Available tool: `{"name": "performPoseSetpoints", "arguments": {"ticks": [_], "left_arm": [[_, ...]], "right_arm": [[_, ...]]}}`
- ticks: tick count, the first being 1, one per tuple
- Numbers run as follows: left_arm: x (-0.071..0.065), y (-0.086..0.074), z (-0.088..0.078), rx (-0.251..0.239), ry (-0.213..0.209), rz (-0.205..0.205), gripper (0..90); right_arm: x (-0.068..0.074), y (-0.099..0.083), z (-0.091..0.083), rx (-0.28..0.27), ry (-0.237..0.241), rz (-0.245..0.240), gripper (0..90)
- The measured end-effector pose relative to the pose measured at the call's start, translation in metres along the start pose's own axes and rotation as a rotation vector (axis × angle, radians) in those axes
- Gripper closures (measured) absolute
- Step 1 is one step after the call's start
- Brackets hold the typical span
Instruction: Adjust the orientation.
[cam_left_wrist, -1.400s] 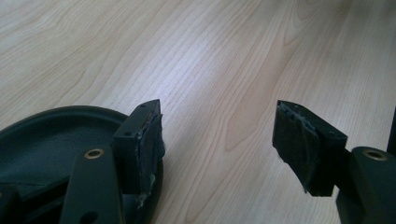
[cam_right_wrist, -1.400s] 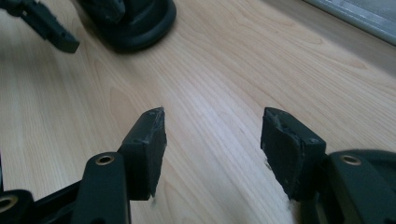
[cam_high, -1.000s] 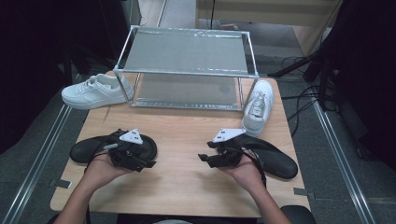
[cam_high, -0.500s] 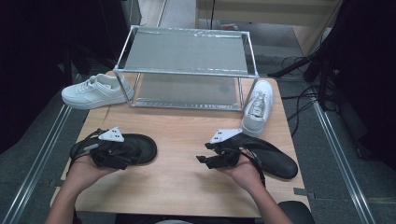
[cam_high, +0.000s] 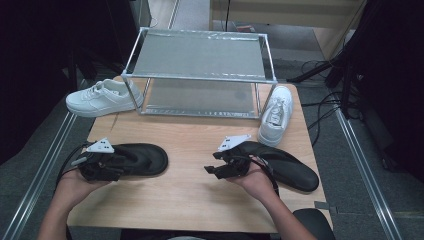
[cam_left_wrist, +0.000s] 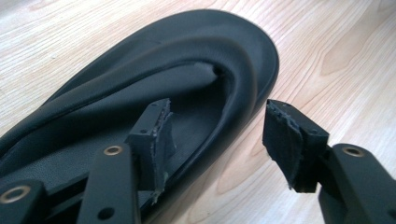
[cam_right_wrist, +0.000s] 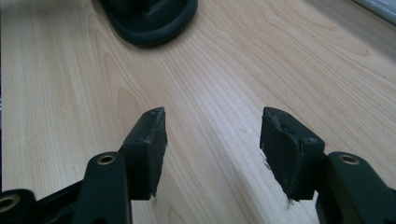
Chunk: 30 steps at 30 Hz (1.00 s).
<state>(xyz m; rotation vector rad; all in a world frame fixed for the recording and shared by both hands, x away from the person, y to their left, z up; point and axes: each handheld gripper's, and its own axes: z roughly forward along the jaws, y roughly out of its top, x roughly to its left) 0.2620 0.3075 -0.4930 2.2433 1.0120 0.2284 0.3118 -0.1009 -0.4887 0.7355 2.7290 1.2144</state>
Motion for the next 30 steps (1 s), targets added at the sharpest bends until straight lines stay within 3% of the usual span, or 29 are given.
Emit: {"name": "performPoseSetpoints", "arguments": {"ticks": [3, 4, 8, 11, 16, 21, 24, 30], "left_arm": [[0.004, -0.005, 0.005, 0.008, -0.012, 0.013, 49.1], [0.008, -0.006, 0.007, 0.006, -0.034, 0.006, 48.2], [0.011, -0.007, 0.009, -0.008, -0.057, 0.010, 48.1], [0.012, -0.008, 0.017, 0.032, -0.070, 0.027, 49.8], [0.012, -0.006, 0.019, 0.031, -0.091, 0.040, 55.7], [0.010, -0.003, 0.020, 0.040, -0.106, 0.075, 66.5], [0.006, 0.000, 0.020, 0.051, -0.107, 0.097, 79.9], [0.005, 0.005, 0.018, 0.053, -0.113, 0.074, 82.0]], "right_arm": [[0.000, 0.002, 0.002, 0.001, 0.006, -0.003, 42.3], [0.001, 0.002, 0.003, 0.003, 0.008, -0.006, 42.3], [0.001, 0.003, 0.004, 0.004, 0.010, -0.010, 42.3], [0.001, 0.003, 0.004, 0.006, 0.008, -0.010, 42.3], [0.001, 0.003, 0.004, 0.004, 0.007, -0.009, 42.3], [0.002, 0.003, 0.005, 0.007, 0.007, -0.010, 42.3], [0.002, 0.003, 0.004, 0.007, 0.011, -0.015, 42.3], [0.002, 0.002, 0.004, 0.011, 0.011, -0.008, 42.2]]}}
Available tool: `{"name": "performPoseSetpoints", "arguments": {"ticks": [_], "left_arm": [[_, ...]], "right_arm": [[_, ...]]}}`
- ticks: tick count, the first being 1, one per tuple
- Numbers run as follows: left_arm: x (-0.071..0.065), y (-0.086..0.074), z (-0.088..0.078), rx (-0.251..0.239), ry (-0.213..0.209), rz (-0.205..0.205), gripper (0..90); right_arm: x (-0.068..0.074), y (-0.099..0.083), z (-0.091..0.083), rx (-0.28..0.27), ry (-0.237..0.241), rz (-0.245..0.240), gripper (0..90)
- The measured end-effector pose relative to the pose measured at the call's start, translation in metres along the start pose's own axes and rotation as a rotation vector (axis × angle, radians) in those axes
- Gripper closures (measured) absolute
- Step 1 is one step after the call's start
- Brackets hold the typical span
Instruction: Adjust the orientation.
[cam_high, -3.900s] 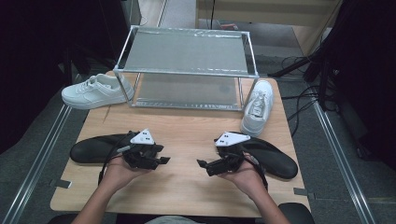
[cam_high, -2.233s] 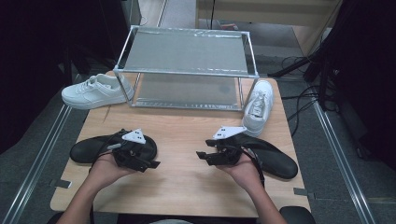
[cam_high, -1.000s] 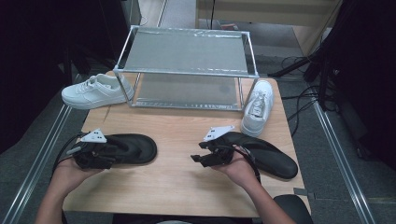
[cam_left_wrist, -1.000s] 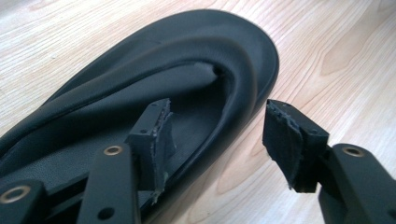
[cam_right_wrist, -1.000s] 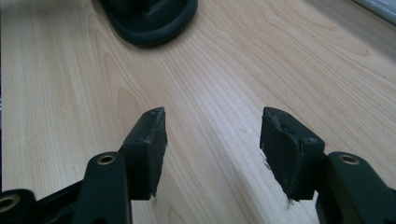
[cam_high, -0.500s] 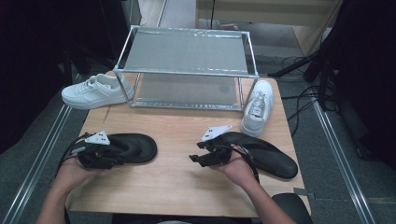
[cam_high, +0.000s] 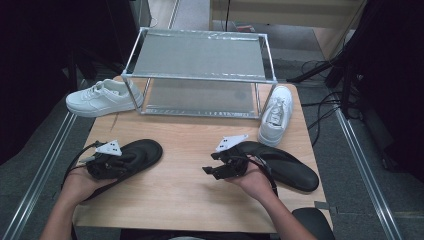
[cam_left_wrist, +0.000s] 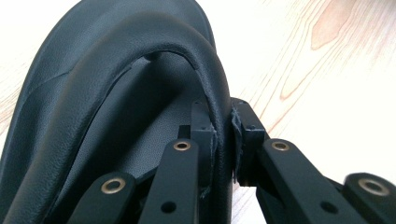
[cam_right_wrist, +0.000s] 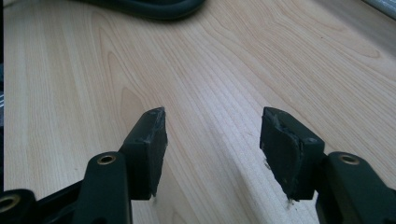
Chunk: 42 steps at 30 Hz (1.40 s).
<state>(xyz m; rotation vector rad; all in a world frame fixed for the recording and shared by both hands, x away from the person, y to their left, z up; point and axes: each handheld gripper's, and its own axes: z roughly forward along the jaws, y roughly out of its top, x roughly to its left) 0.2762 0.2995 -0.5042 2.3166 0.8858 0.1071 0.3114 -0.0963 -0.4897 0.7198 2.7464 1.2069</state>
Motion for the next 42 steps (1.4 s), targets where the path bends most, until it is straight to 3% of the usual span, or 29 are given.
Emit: {"name": "performPoseSetpoints", "arguments": {"ticks": [5, 12, 13, 20, 28, 39, 42], "left_arm": [[-0.006, 0.013, -0.004, -0.016, 0.013, 0.013, 81.8], [-0.025, 0.054, 0.006, -0.020, 0.011, 0.072, 81.9], [-0.025, 0.054, 0.006, -0.020, 0.011, 0.072, 81.9], [-0.042, 0.095, 0.036, -0.004, -0.037, 0.100, 81.9], [-0.063, 0.125, 0.064, 0.020, -0.080, 0.140, 81.9], [-0.085, 0.142, 0.101, 0.024, -0.124, 0.148, 81.5], [-0.084, 0.141, 0.115, 0.053, -0.149, 0.136, 81.8]], "right_arm": [[0.000, -0.002, -0.002, -0.002, -0.006, 0.006, 42.2], [-0.001, -0.010, -0.011, -0.019, -0.033, 0.029, 42.3], [-0.001, -0.010, -0.011, -0.019, -0.033, 0.029, 42.3], [-0.001, -0.022, -0.021, -0.038, -0.066, 0.060, 42.3], [0.001, -0.030, -0.028, -0.041, -0.092, 0.085, 42.3], [0.001, -0.035, -0.033, -0.049, -0.112, 0.103, 42.4], [0.001, -0.035, -0.032, -0.051, -0.110, 0.110, 42.5]]}}
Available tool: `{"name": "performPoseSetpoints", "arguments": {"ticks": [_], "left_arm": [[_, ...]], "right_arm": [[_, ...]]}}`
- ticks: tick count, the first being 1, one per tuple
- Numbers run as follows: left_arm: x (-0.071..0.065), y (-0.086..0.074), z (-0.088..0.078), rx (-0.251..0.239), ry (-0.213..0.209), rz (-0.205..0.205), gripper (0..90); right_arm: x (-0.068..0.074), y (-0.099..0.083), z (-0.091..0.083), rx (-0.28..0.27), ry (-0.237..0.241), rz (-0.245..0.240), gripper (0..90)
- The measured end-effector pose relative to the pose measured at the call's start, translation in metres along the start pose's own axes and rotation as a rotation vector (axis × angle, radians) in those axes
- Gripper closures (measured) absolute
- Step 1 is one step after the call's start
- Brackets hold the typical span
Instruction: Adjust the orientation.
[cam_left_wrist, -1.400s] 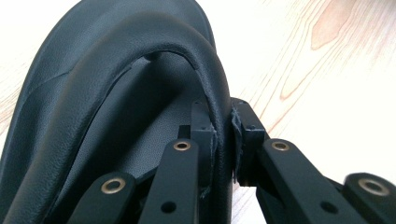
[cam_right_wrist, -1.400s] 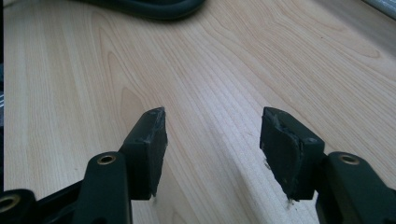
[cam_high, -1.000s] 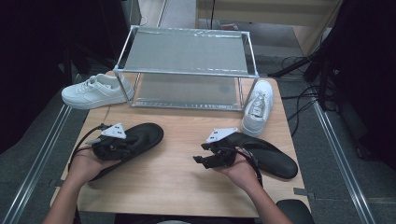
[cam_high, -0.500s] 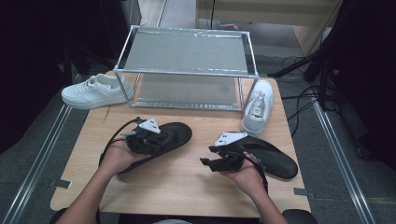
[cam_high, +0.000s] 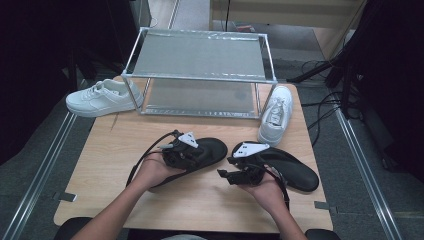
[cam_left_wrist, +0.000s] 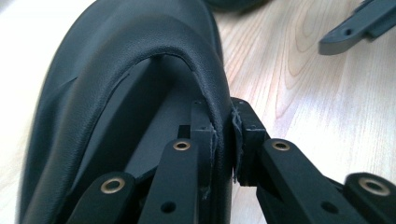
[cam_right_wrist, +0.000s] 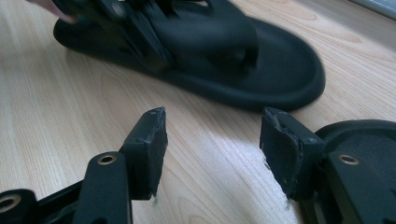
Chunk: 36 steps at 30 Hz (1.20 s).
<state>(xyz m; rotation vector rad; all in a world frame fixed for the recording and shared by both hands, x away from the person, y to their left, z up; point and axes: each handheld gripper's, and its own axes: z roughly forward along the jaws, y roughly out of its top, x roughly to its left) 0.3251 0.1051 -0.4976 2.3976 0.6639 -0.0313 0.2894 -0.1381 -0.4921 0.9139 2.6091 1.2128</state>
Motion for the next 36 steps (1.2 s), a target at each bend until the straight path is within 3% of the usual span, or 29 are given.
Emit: {"name": "performPoseSetpoints", "arguments": {"ticks": [2, 8, 13, 19, 24, 30, 32, 33, 35, 36], "left_arm": [[0.001, -0.002, 0.008, 0.009, -0.007, 0.006, 81.8], [0.006, -0.005, 0.008, -0.020, -0.048, -0.025, 79.9], [0.006, -0.005, 0.006, 0.003, -0.026, -0.024, 71.8], [0.010, -0.008, -0.013, -0.018, -0.044, -0.054, 55.1], [0.012, -0.016, -0.033, -0.028, -0.017, -0.051, 50.3], [0.020, -0.033, -0.059, -0.069, -0.004, -0.066, 55.5], [0.024, -0.037, -0.063, -0.073, -0.002, -0.078, 64.0], [0.026, -0.041, -0.066, -0.072, -0.001, -0.083, 64.0], [0.032, -0.051, -0.075, -0.087, 0.021, -0.097, 77.8], [0.032, -0.051, -0.075, -0.087, 0.021, -0.097, 79.6]], "right_arm": [[0.001, 0.000, 0.001, 0.001, 0.004, 0.002, 42.5], [0.002, 0.000, 0.006, 0.009, 0.010, 0.006, 42.5], [0.003, 0.000, 0.008, 0.006, 0.013, 0.005, 42.5], [0.003, 0.001, 0.008, 0.001, 0.012, 0.003, 42.6], [0.004, 0.001, 0.008, -0.001, 0.013, 0.003, 43.0], [0.008, 0.003, 0.013, -0.005, 0.017, 0.002, 44.0], [0.010, 0.004, 0.015, -0.006, 0.022, -0.001, 44.4], [0.010, 0.004, 0.015, -0.006, 0.022, -0.001, 44.4], [0.013, 0.006, 0.021, -0.004, 0.033, -0.018, 46.7], [0.013, 0.006, 0.021, -0.004, 0.033, -0.018, 46.7]]}}
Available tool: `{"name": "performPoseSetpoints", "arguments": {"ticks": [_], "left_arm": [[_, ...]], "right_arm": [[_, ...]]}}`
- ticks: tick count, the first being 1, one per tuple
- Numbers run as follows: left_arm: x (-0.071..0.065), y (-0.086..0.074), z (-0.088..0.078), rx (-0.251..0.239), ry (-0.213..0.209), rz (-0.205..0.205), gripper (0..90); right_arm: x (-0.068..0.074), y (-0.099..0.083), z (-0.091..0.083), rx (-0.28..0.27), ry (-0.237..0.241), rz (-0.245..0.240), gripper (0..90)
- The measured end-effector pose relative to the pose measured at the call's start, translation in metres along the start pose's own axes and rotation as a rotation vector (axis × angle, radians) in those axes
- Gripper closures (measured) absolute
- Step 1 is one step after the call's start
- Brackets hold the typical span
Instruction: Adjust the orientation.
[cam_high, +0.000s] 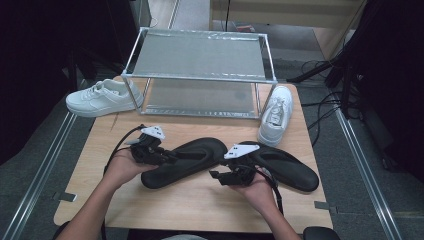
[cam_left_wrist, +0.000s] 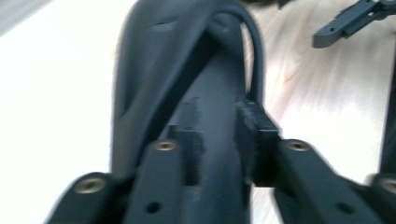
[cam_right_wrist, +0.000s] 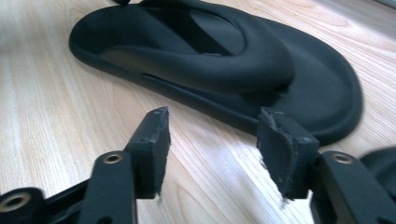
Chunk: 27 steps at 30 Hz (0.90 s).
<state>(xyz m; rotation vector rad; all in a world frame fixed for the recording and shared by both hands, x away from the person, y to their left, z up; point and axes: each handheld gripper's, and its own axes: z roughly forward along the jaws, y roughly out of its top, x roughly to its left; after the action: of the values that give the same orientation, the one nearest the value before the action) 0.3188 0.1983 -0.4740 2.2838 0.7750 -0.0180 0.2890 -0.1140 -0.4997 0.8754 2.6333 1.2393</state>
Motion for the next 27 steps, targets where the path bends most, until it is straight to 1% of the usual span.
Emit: {"name": "performPoseSetpoints", "arguments": {"ticks": [1, 2, 3, 4, 5, 6, 8, 9, 12, 14, 15, 16, 17, 19, 20, 21, 22, 24, 27], "left_arm": [[0.002, -0.003, -0.003, -0.006, 0.007, -0.003, 79.6], [0.004, -0.005, -0.004, -0.014, 0.011, -0.011, 82.7], [0.009, -0.010, -0.006, -0.013, 0.028, -0.023, 85.2], [0.009, -0.010, -0.006, -0.013, 0.028, -0.023, 86.1], [0.013, -0.015, -0.007, -0.005, 0.041, -0.036, 87.0], [0.013, -0.015, -0.007, -0.005, 0.041, -0.036, 87.4], [0.019, -0.022, -0.007, -0.003, 0.060, -0.060, 87.8], [0.019, -0.022, -0.007, -0.003, 0.060, -0.060, 87.9], [0.024, -0.030, -0.008, -0.011, 0.081, -0.078, 86.3], [0.027, -0.035, -0.008, -0.021, 0.089, -0.082, 86.4], [0.029, -0.037, -0.008, -0.023, 0.085, -0.088, 86.9], [0.031, -0.040, -0.009, -0.027, 0.092, -0.096, 88.0], [0.031, -0.040, -0.009, -0.027, 0.092, -0.096, 88.2], [0.032, -0.042, -0.009, -0.031, 0.096, -0.107, 88.4], [0.033, -0.043, -0.009, -0.031, 0.099, -0.111, 88.7], [0.033, -0.044, -0.009, -0.030, 0.100, -0.112, 88.7], [0.034, -0.045, -0.009, -0.030, 0.104, -0.115, 88.7], [0.036, -0.047, -0.008, -0.022, 0.112, -0.121, 88.7], [0.037, -0.049, -0.005, -0.020, 0.116, -0.136, 88.7]], "right_arm": [[0.001, 0.001, 0.001, 0.001, -0.001, -0.003, 47.1], [0.002, 0.002, 0.003, -0.003, 0.000, -0.008, 48.6], [0.003, 0.003, 0.005, -0.010, 0.010, -0.010, 51.0], [0.004, 0.004, 0.006, -0.012, 0.012, -0.007, 51.7], [0.004, 0.005, 0.008, -0.012, 0.018, -0.008, 52.4], [0.004, 0.005, 0.008, -0.012, 0.018, -0.008, 52.4], [0.006, 0.007, 0.012, -0.009, 0.022, -0.015, 57.0], [0.006, 0.007, 0.012, -0.009, 0.022, -0.015, 57.0], [0.007, 0.011, 0.017, -0.007, 0.031, -0.026, 66.4], [0.008, 0.012, 0.018, -0.006, 0.034, -0.028, 67.9], [0.007, 0.012, 0.019, -0.003, 0.029, -0.040, 70.6], [0.007, 0.013, 0.021, 0.009, 0.033, -0.034, 75.6], [0.007, 0.013, 0.022, 0.011, 0.042, -0.028, 77.8], [0.006, 0.014, 0.023, 0.010, 0.047, -0.031, 79.4], [0.006, 0.015, 0.024, 0.010, 0.046, -0.041, 83.4], [0.006, 0.015, 0.024, 0.010, 0.046, -0.041, 83.4], [0.007, 0.016, 0.026, 0.008, 0.051, -0.044, 85.8], [0.006, 0.017, 0.027, 0.007, 0.050, -0.046, 86.3], [0.005, 0.019, 0.030, 0.009, 0.054, -0.029, 88.8]]}}
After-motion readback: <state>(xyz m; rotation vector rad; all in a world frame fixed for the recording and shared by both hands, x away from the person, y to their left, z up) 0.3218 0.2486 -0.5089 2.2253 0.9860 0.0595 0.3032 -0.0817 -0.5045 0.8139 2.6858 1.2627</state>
